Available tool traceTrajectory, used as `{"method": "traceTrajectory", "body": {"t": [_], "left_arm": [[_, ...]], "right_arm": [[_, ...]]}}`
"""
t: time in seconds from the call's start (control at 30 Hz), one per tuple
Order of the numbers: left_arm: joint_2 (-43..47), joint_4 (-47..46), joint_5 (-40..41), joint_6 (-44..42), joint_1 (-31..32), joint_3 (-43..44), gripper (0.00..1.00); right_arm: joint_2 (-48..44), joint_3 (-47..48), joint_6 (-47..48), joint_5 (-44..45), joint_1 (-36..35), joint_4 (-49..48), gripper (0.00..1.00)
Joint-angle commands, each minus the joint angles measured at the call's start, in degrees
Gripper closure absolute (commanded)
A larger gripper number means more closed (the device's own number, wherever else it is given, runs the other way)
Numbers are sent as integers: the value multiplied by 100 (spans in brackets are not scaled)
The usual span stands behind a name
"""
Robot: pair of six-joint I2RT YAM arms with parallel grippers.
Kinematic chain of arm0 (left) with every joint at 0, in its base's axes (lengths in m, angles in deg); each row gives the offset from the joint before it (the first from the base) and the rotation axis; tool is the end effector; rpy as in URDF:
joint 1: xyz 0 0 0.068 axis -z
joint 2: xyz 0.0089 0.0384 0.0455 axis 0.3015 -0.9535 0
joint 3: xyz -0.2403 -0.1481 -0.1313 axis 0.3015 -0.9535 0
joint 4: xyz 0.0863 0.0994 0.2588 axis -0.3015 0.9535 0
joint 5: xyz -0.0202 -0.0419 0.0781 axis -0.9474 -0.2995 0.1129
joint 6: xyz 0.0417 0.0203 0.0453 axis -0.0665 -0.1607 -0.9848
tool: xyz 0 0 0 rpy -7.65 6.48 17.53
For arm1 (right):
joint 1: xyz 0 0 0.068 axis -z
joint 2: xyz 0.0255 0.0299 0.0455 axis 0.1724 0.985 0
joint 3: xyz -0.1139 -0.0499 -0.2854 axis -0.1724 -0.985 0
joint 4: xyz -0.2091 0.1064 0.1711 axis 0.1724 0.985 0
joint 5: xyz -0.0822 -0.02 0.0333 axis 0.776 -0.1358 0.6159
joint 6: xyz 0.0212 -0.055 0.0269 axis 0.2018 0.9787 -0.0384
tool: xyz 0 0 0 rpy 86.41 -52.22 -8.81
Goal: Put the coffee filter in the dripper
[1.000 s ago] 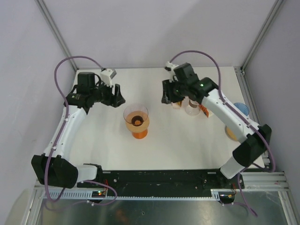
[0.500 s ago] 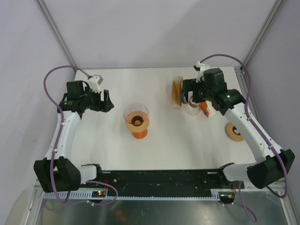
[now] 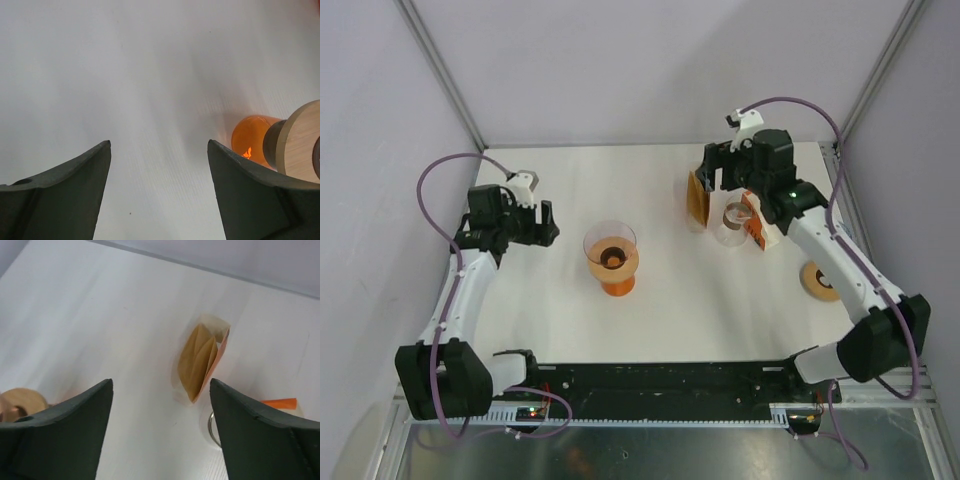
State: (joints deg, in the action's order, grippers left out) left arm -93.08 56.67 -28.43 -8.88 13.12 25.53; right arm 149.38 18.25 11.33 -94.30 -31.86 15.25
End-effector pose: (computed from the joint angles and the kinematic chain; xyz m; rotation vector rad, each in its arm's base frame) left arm 0.2783 0.0036 0.3099 0.2743 2.2252 -0.2883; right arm 0.3298 0.1395 0.4292 -0.3997 1.8674 0.4115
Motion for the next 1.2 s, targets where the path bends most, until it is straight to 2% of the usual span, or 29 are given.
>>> {"method": "traceTrajectory", "body": {"t": [0.0, 0.13, 0.27, 0.37, 0.43, 0.63, 0.77, 1.17], "left_arm": [[193, -430, 194, 47, -31, -110, 18], [130, -469, 274, 52, -32, -138, 18], [-41, -474, 227, 65, -28, -129, 18], [-135, -472, 240, 56, -30, -130, 18], [-160, -474, 245, 46, -32, -136, 18], [-270, -470, 248, 43, -32, -136, 19], [-322, -470, 255, 36, -30, -132, 19], [-435, -469, 231, 34, -30, -124, 19]], "right_arm": [[622, 382, 227, 537, -131, -376, 22], [1347, 1176, 953, 1142, -337, 367, 29], [1868, 1705, 1765, 1002, -447, 701, 34], [2478, 2254, 2392, 1001, -524, 1170, 49], [2949, 2881, 2705, 1112, -534, 1661, 54], [3944, 3764, 3280, 1684, -650, 2231, 56], [4161, 3843, 3416, 2050, -735, 2282, 57], [4650, 4044, 3696, 2306, -789, 2245, 60]]}}
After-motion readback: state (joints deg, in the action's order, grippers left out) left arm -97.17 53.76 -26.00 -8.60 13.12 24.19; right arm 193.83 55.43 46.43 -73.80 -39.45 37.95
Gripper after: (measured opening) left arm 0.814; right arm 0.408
